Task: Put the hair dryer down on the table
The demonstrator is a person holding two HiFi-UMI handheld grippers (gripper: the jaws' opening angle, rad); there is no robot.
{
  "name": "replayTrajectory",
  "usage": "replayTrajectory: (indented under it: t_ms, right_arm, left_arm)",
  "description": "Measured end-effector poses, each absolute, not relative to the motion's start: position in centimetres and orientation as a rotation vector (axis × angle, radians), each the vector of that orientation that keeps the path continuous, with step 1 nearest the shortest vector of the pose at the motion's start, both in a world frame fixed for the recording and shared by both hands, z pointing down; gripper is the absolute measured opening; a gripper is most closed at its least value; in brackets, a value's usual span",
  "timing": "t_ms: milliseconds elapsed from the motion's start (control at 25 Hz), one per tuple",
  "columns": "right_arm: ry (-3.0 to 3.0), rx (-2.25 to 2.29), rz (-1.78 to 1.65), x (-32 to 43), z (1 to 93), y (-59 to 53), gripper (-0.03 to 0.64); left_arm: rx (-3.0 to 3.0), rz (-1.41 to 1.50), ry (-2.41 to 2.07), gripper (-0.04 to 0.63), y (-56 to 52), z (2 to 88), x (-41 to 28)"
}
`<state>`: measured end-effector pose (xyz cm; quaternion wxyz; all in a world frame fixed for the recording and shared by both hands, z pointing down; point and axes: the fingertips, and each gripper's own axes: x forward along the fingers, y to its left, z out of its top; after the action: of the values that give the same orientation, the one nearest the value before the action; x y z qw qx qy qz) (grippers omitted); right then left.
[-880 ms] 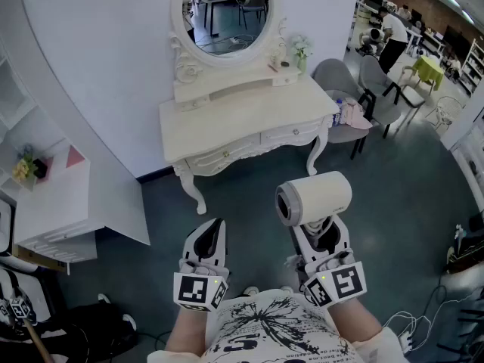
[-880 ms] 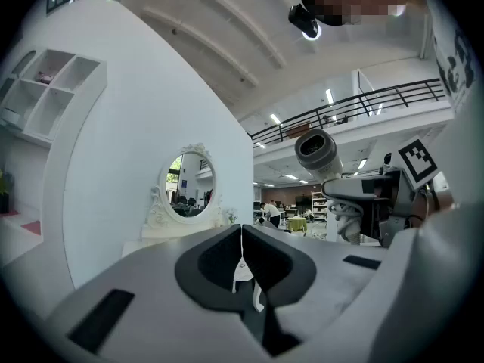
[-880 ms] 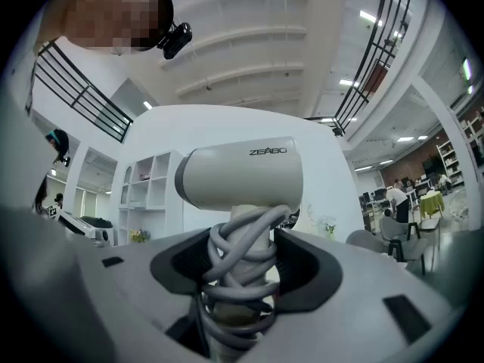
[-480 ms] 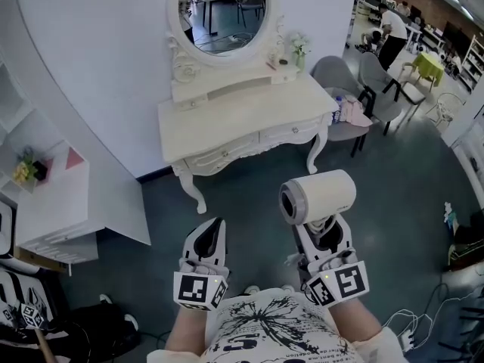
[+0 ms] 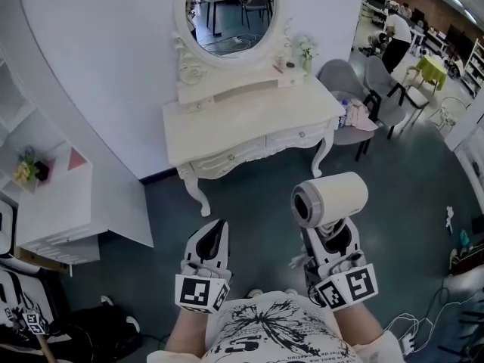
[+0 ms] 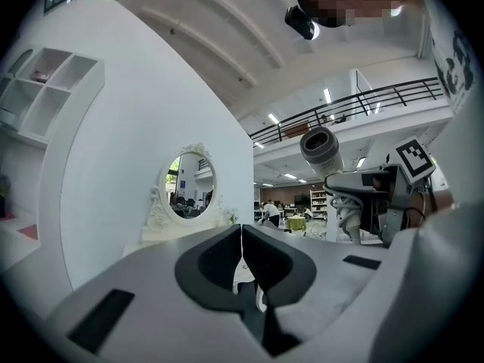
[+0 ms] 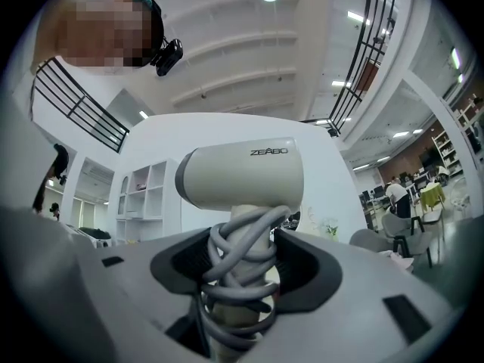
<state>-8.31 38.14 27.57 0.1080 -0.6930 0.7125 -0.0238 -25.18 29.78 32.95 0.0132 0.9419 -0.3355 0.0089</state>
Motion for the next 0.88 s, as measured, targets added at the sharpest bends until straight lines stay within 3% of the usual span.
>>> replayTrajectory:
  t_ms: [480, 880]
  right_arm:
    - [2.070, -2.087, -0.145, -6.5, 30.2, 32.9, 0.253]
    - [2.190, -1.956, -0.133, 2.5, 30.9, 24.9, 0.253]
  left_arm:
    - [2.878, 0.100, -1.087, 0.021, 25.0, 35.6, -26.4]
    - [2.847, 0.097, -1.272, 0.021, 17.9, 35.2, -17.8]
